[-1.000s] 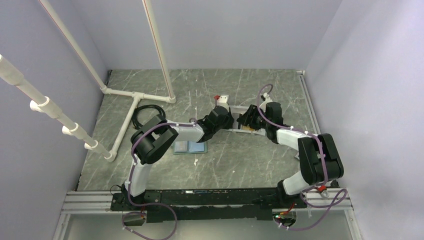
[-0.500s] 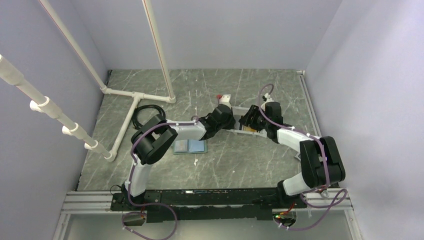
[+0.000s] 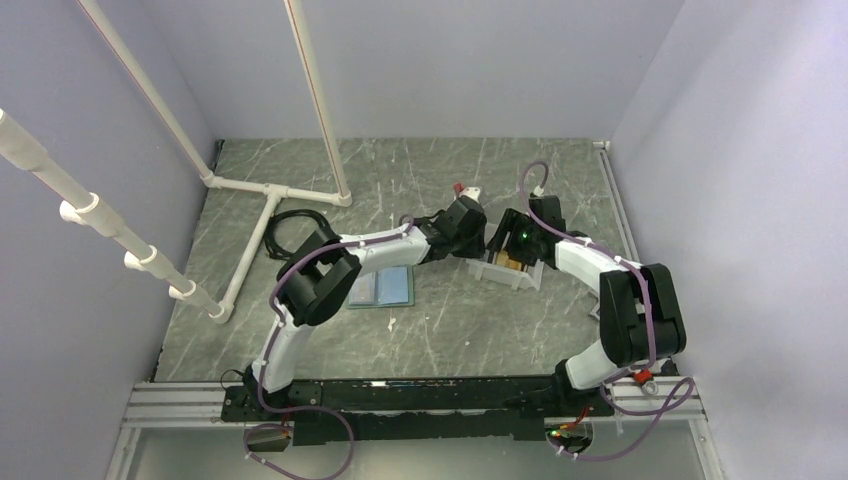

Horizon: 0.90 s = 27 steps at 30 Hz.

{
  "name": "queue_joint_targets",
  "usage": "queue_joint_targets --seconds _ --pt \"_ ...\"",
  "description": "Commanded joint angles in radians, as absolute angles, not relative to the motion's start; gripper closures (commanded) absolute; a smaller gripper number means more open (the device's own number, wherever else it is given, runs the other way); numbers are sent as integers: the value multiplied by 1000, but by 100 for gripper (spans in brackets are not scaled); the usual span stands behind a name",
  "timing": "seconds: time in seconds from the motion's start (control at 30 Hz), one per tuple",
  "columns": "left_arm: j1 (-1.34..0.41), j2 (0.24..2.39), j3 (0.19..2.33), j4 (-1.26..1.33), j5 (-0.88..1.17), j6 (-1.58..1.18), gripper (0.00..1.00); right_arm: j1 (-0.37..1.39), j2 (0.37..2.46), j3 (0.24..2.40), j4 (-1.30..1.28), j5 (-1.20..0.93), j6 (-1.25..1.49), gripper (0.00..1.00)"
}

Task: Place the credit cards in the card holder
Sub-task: Place the storage box at the center of the board, then pick up the credit card from the storage box.

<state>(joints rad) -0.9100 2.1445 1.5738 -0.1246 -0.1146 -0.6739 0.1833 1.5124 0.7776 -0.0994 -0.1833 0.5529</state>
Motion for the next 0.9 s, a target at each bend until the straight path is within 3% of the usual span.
queue_joint_targets --seconds 0.0,0.13,0.2,0.33,0.47,0.73,0.87 --pt "-928 2116 1660 -135 6 -693 56 175 1530 824 -175 -180 541 30" --pt "-912 2102 1664 -154 54 -695 48 155 1538 824 -185 -205 530 29" --pt "-905 2090 1664 -170 75 -696 36 146 1537 823 -184 -223 524 28" --pt "-882 2050 1625 -198 98 -710 34 140 1546 849 -216 -264 512 28" --pt "-839 2011 1539 -141 139 -736 45 138 1580 888 -243 -331 505 28" --pt "-816 2043 1542 -104 239 -747 76 138 1662 927 -252 -388 516 30" --pt "-814 2057 1545 -126 225 -747 78 134 1638 910 -237 -353 532 34"
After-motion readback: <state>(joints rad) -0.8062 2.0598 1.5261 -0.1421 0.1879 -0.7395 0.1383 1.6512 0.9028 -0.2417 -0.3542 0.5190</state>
